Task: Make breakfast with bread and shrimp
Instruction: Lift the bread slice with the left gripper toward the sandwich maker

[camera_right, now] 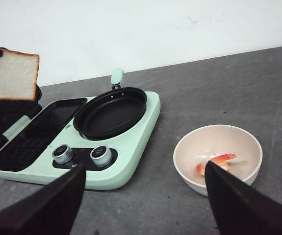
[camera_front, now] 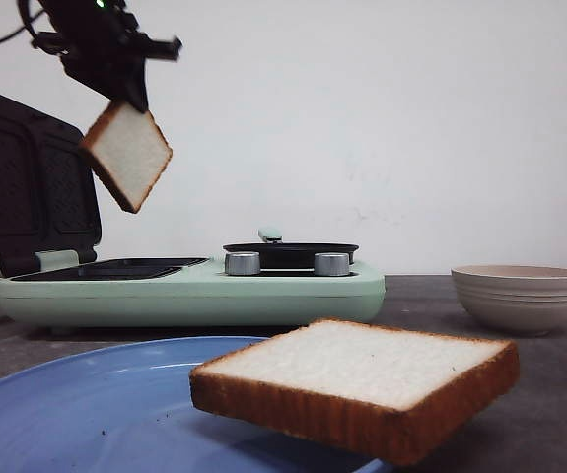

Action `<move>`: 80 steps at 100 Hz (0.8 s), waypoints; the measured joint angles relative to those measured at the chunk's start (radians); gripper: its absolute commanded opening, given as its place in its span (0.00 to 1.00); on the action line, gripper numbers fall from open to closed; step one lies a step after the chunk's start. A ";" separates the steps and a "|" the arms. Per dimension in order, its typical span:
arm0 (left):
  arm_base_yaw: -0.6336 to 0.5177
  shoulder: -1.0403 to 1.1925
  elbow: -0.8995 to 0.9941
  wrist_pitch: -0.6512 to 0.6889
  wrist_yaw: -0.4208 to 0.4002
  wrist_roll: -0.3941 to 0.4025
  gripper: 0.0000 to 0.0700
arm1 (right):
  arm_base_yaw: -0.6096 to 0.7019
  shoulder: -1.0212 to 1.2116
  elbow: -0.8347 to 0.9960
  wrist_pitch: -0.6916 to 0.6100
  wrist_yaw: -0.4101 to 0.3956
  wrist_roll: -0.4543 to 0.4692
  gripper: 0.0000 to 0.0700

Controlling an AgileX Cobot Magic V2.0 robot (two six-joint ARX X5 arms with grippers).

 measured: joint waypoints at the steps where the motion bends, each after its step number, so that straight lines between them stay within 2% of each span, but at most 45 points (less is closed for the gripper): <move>1: -0.002 0.005 0.003 0.000 -0.005 0.008 0.00 | 0.000 0.000 0.000 0.000 0.000 0.000 0.68; 38: -0.069 0.129 0.022 0.032 -0.135 0.355 0.00 | 0.000 0.000 0.000 -0.003 0.000 -0.007 0.68; 54: -0.074 0.172 0.022 0.073 -0.250 0.451 0.00 | 0.000 0.000 0.000 -0.005 0.000 -0.018 0.68; 70: -0.070 0.179 0.022 0.090 -0.259 0.539 0.00 | 0.012 0.000 0.000 -0.024 0.026 -0.032 0.68; 80: -0.071 0.180 0.022 0.097 -0.234 0.574 0.00 | 0.021 0.000 0.000 -0.025 0.026 -0.034 0.68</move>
